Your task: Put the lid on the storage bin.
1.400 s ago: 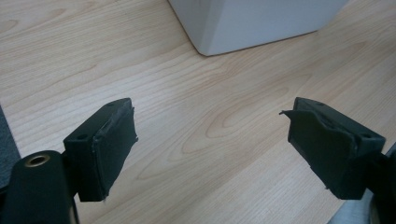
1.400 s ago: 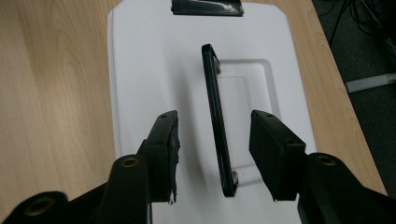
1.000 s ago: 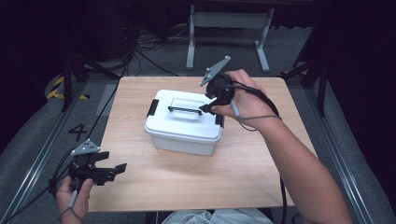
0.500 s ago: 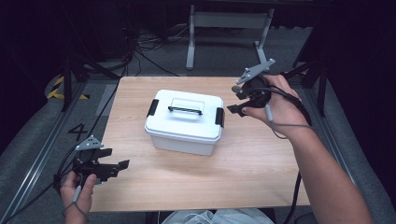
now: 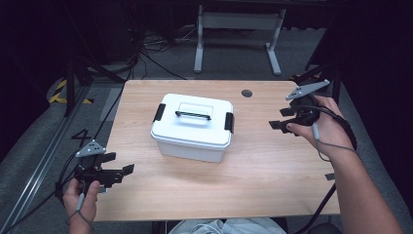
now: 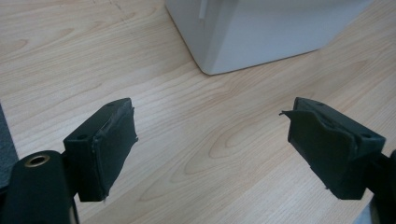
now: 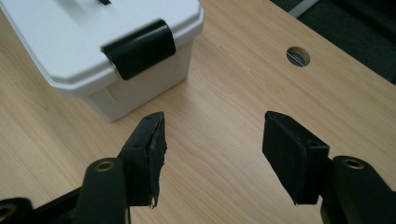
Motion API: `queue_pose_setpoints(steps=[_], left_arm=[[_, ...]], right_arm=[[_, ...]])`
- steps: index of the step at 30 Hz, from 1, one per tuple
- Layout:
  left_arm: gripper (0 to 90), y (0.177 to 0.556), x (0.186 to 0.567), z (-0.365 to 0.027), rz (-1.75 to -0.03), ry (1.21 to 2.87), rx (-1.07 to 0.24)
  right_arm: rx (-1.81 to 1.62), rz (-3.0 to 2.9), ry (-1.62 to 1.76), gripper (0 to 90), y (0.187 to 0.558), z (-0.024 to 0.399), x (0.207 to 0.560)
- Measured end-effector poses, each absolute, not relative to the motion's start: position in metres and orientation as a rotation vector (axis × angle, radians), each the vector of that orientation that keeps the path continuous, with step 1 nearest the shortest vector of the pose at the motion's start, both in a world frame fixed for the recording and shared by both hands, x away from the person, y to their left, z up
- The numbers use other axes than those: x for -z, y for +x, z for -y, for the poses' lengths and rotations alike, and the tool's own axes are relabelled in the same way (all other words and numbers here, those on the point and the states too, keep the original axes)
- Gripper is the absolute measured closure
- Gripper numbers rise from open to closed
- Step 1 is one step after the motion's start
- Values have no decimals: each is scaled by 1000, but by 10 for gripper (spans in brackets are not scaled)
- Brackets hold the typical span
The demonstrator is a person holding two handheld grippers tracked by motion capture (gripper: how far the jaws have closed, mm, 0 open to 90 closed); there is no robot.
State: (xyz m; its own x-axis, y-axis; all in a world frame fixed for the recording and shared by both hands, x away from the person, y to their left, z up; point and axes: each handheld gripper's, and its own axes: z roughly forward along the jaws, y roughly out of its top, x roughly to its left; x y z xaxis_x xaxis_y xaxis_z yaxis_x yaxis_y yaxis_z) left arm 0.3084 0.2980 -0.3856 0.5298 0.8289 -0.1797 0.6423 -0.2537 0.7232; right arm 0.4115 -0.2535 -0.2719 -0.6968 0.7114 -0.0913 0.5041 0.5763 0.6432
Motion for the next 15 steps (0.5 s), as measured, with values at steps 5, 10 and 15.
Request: queue_pose_setpoints(steps=[5, 10, 15], left_arm=[[156, 307, 386, -297, -1195, 2009, -303], [156, 308, 388, -296, -1215, 2002, -304], [156, 311, 390, -293, -1207, 2028, -310]], right_arm=[[-859, -2466, 1054, 388, 408, 271, 296], [-855, -2457, 1128, 383, 405, 287, 330], [-858, -2442, 1158, 374, 402, 297, 352]])
